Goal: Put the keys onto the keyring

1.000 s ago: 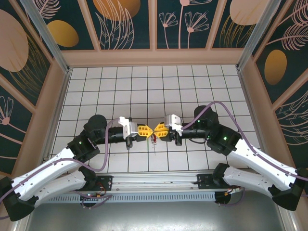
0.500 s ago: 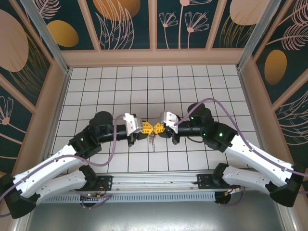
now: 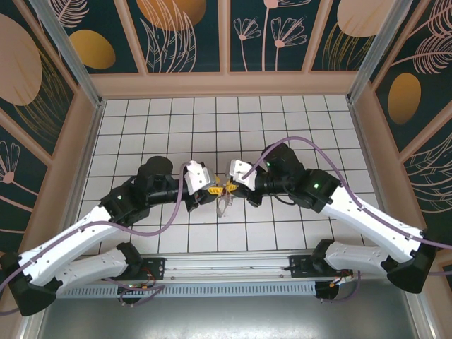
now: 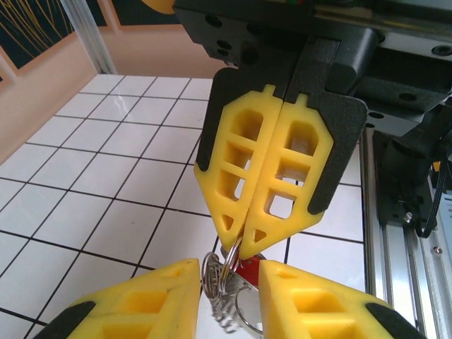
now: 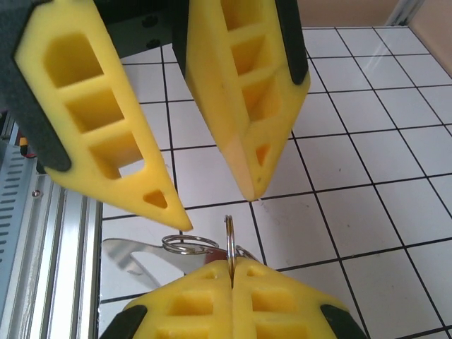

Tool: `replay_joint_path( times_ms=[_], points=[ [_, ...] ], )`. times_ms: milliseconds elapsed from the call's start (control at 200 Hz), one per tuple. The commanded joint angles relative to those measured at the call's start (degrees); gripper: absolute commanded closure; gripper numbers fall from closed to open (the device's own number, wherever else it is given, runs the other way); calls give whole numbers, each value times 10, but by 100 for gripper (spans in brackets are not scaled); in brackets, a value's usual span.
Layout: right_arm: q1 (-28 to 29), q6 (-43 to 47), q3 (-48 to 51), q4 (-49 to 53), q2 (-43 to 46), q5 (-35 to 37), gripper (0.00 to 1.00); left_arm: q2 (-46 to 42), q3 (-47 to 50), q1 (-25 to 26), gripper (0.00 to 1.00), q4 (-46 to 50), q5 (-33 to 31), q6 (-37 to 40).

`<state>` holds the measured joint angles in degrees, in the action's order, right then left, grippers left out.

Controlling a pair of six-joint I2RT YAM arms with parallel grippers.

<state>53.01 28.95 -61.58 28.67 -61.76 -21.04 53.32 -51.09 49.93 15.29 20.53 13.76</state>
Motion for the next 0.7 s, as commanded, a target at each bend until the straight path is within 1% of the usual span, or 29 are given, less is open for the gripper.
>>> replay_joint_path(
  times_ms=[0, 280, 385, 576, 696],
  points=[
    [6, 18, -25, 14, -8, -12, 100, 12, -17, 2, 73, 18, 12, 17],
    [11, 24, -34, 22, -18, -18, 100, 28, -18, 1, 76, 11, 20, 29],
    [12, 25, -36, 22, -20, -21, 100, 30, -17, 2, 82, 15, 24, 31],
    [11, 28, -38, 22, -18, -23, 100, 34, -16, 2, 82, 16, 24, 32],
    [11, 28, -39, 22, -16, -28, 100, 34, -18, 2, 92, 14, 28, 34]
  ],
)
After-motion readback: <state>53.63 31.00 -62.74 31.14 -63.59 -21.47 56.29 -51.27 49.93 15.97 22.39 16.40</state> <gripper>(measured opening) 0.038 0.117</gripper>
